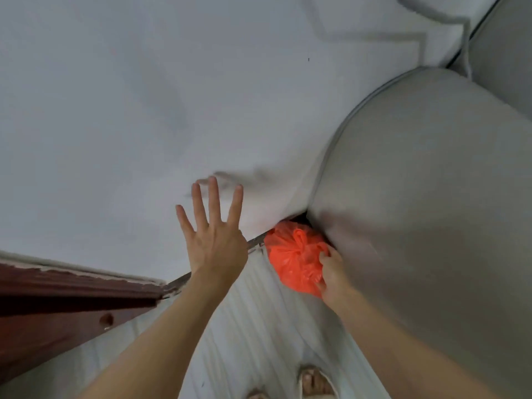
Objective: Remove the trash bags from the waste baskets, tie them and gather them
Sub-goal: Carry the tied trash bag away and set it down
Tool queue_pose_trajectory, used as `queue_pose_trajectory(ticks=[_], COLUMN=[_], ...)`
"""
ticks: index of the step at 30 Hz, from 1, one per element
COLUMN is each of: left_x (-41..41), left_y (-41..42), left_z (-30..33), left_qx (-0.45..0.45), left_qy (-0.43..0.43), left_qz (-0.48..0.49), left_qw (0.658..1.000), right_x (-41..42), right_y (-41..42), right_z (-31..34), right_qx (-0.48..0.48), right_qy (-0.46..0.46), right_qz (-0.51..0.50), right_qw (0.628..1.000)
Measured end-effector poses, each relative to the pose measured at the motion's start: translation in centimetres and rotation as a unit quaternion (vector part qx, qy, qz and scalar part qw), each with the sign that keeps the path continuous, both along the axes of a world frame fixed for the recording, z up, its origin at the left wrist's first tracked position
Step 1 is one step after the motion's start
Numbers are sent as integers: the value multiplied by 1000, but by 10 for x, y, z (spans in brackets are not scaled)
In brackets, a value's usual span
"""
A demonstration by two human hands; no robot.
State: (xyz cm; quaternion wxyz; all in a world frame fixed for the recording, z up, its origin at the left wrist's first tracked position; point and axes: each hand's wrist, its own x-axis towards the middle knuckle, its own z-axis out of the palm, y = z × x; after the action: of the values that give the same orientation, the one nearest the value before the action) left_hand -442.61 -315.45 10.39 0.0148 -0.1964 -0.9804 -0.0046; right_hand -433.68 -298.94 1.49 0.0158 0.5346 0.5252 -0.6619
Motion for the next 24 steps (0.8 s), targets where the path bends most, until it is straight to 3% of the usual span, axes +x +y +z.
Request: queue_pose_trajectory(ticks=[5,10,17,21,24], left_x=[-17,-14,0,43,96], left_y=[-6,-9,-9,-5,-1], left_z=[-37,-35,31,86,122], left_qx=[-16,-15,-54,17,62], left_qy=[54,23,-124,-209,-247], left_qz=[-4,-11,-29,-75,-79], left_qw=[998,1000,990,975,964], right_x=[-1,-1,9,59,115], right_y=[11,9,-6,-18,-19], right_z=[-42,-26,61,131,179], right_qx=[-22,-75,-29,1,-31], right_qy=[-34,-63,-66,-62,-58], right_qz=[-10,-4,65,142,125], right_qw=[999,995,995,988,990])
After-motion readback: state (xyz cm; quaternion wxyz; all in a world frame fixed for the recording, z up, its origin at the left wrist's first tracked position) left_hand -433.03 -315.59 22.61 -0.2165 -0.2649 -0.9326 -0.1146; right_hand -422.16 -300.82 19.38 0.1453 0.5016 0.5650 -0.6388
